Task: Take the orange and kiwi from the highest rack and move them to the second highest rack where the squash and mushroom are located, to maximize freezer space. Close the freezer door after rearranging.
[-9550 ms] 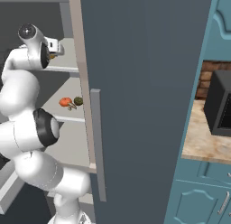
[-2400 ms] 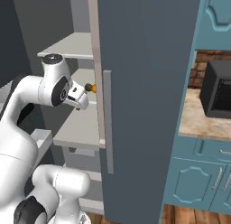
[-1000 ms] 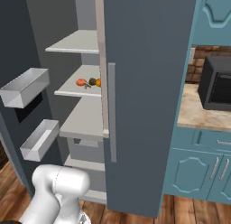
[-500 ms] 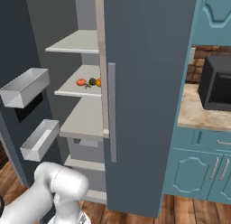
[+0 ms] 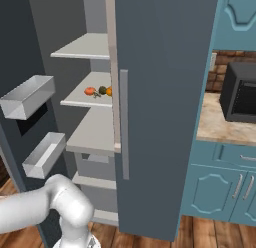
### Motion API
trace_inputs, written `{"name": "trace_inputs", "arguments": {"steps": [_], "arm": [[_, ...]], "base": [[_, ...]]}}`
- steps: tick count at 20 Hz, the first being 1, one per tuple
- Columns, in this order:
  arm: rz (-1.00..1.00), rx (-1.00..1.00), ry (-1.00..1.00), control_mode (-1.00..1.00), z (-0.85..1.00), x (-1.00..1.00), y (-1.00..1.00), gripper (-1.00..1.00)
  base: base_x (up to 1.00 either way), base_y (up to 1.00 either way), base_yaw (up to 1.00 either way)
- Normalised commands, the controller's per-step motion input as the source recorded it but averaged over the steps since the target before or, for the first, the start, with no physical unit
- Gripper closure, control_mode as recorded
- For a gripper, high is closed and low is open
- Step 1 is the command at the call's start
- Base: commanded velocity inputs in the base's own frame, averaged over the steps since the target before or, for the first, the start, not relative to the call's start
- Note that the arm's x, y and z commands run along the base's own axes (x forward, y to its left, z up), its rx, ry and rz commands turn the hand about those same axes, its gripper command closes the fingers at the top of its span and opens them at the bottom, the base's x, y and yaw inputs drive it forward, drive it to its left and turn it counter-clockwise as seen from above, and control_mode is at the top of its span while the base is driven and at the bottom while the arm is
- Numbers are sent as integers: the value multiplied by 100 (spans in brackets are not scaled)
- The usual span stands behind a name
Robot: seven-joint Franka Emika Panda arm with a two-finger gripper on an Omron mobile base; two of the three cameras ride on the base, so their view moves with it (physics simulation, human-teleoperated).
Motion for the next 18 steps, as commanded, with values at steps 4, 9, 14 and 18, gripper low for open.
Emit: {"name": "trace_inputs", "arguments": {"steps": [4, 9, 14, 18], "arm": [[-13, 0, 0, -100, 4, 53, -5, -100], [-8, 0, 0, -100, 0, 39, -31, -100], [-1, 0, 0, -100, 6, 7, -75, -100], [0, 0, -1, -100, 11, 0, -97, -100]], "base": [[0, 0, 0], [0, 0, 0], [0, 0, 0], [0, 0, 0]]}}
